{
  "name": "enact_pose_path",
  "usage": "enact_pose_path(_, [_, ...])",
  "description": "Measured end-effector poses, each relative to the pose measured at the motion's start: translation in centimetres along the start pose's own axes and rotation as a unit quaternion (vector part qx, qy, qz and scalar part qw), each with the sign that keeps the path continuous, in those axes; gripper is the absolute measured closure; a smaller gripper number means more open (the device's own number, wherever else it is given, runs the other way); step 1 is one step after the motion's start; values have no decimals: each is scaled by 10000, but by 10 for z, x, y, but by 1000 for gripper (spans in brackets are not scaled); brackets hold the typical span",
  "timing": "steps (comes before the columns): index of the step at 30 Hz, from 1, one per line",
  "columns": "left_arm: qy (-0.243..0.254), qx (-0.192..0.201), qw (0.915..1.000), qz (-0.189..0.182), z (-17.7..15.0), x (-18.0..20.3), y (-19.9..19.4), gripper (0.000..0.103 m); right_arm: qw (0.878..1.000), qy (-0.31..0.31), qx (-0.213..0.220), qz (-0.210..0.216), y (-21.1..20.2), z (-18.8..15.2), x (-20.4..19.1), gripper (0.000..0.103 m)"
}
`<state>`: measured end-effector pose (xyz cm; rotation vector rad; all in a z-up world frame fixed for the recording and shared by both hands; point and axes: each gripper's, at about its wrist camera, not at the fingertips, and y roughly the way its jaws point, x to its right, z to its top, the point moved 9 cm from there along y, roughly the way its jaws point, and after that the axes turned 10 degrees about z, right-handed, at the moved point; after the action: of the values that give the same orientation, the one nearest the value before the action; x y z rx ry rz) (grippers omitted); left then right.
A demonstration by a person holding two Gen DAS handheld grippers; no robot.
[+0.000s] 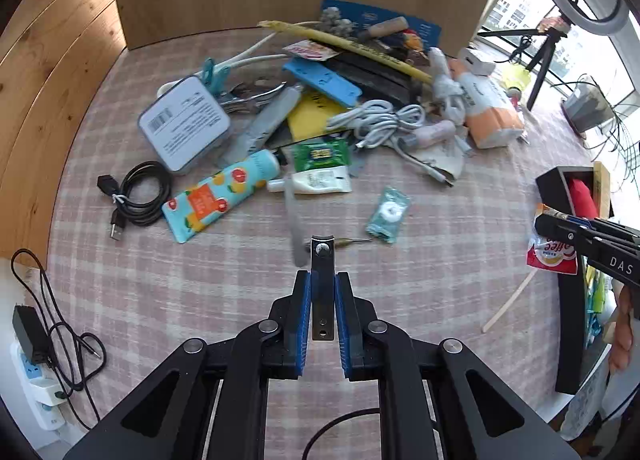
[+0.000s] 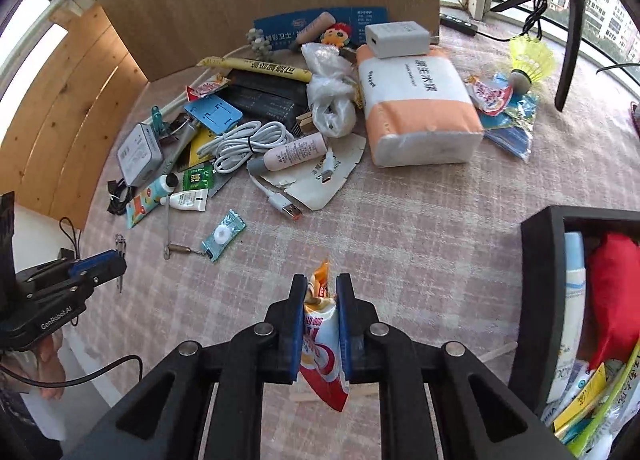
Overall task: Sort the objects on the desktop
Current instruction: 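Lower both items into the tray and open both grippers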
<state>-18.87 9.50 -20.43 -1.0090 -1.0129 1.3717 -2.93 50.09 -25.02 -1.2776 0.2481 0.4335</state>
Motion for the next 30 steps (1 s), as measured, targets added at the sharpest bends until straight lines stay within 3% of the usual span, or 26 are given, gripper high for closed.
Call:
enact_pose_path(5, [424,136,9986,-290,-4,53,-17,90,9997,170,194,12,-43,-25,31,90])
enact_pose_path(11, [1109,335,9911,-659,-9,162,-35,90,9967,522,562,-279,-108,-61,98,90])
enact_pose_path(22, [2250,370,9651,-1285,-60,351,-62,90,9836,1208,993,-896,-197,-131,207,90])
enact_pose_path(30, [2669,373,9522,-1439,-80,412,-70,90,9774,1475,1062,-1078,-215,-150,240,88])
